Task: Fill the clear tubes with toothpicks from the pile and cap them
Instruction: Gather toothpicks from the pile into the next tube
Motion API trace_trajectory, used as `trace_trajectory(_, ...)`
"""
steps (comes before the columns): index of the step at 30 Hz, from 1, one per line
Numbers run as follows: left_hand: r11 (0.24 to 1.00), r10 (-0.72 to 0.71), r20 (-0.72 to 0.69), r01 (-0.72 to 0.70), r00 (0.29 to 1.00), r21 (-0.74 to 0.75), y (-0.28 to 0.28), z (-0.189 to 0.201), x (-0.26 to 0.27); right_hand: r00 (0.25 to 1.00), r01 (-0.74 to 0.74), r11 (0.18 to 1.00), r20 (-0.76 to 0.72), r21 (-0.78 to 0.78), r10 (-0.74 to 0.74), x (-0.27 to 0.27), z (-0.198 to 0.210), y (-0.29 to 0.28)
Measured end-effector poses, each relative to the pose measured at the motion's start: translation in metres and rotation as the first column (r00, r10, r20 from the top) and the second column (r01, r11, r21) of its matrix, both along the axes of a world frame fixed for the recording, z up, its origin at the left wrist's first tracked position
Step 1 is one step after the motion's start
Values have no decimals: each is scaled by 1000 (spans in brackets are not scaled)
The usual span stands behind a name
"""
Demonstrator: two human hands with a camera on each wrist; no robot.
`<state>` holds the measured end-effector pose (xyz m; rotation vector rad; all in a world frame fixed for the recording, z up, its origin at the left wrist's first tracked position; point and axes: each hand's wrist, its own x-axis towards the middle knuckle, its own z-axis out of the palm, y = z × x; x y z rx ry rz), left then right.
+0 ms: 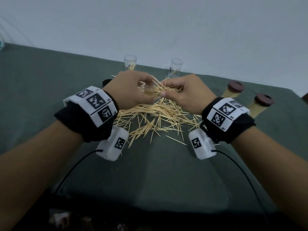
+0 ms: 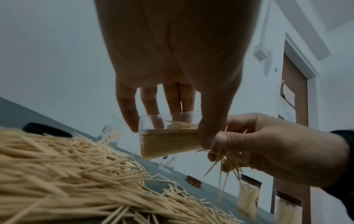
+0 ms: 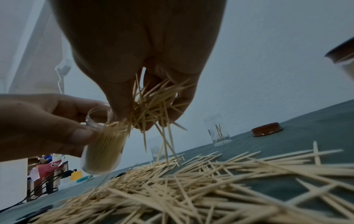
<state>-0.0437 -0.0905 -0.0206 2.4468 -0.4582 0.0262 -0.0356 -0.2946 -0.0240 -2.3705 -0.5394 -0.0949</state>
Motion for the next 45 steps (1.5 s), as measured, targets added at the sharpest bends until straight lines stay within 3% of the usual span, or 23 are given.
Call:
trace_trajectory(11,995,30,-58,-35,998,-90,4,-3,3,1000,-16,998,11,-60,17,-1,-7,-2)
trace_trajectory(22,1000,21,3,-21,1000,18,-2,-6,-2,988,-59,900,102,-433,114,-9,7,7)
trace_trajectory(27,1000,5,39,-6,999,27,-6,-10,-3,987,1,925,151,-379,61,-7,8,12)
trace_trajectory(32,999,8,-9,-9,1000,-38,-5,-8,-2,984,44,980,177,-194,-9,-2,2,8)
trace_trajectory(37,997,-10,-26,8,1000,-72,-5,-7,-3,975,59,974,221,-217,-9,1,-6,9)
trace_trajectory(45,997,-10,-47,7,999,-77,-6,-6,-3,991,57,991,125,-120,-42,0,-8,1)
